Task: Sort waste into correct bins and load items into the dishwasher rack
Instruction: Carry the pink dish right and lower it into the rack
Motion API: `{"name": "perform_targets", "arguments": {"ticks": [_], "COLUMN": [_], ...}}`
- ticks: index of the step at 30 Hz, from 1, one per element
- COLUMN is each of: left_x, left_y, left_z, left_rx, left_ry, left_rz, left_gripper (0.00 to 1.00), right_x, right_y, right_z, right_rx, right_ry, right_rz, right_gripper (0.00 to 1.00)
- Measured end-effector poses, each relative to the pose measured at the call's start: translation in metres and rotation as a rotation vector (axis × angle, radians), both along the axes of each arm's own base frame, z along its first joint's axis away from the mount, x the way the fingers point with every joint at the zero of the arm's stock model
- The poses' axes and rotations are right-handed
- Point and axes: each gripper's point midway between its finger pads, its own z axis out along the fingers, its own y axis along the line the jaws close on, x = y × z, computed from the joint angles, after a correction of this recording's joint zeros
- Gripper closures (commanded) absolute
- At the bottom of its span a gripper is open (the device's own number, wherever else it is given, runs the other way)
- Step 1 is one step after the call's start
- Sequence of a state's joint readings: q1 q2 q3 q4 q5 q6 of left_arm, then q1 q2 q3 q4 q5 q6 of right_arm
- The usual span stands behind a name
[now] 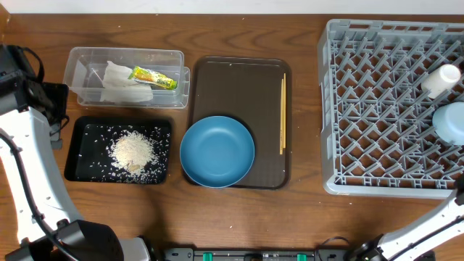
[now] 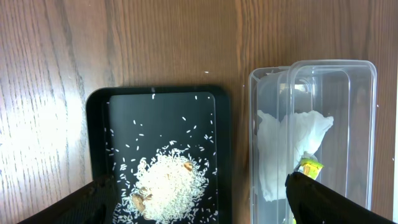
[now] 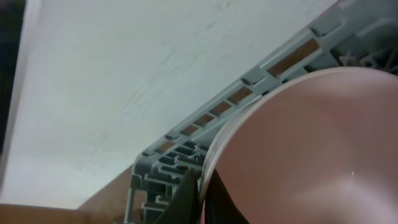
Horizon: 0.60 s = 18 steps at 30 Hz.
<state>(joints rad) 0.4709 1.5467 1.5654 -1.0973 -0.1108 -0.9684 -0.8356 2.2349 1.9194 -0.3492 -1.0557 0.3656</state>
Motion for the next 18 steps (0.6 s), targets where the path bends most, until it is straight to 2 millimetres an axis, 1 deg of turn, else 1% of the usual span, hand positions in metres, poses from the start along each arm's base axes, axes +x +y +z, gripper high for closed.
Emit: {"name": "perform_targets", "arguments": {"ticks": [3,6,13,18], "left_x": [0.0,0.0,0.0,0.0], "left_y": [0.0,0.0,0.0,0.0], "left_z": [0.0,0.0,0.0,0.0], "left_rx": [0.0,0.0,0.0,0.0], "left_ry": [0.0,0.0,0.0,0.0], "left_rz": [0.0,0.0,0.0,0.0], "left_gripper": [0.11,0.11,0.11,0.11], "right_x": [0.002,0.003,-0.001,-0.005], "right_y": [-0.001,-0.001,0.001,0.002], "right_z": [-0.014,-0.023,-0.025,-0.026], "right_rx": [0.046,0.071,0.104,0.127], "right_ry": [0.013,0.013,-0.015,-0.003], "right_rz": [0.003,0.017,0.059,0.062], "right_gripper": [0.99,0.99,0.99,0.99]}}
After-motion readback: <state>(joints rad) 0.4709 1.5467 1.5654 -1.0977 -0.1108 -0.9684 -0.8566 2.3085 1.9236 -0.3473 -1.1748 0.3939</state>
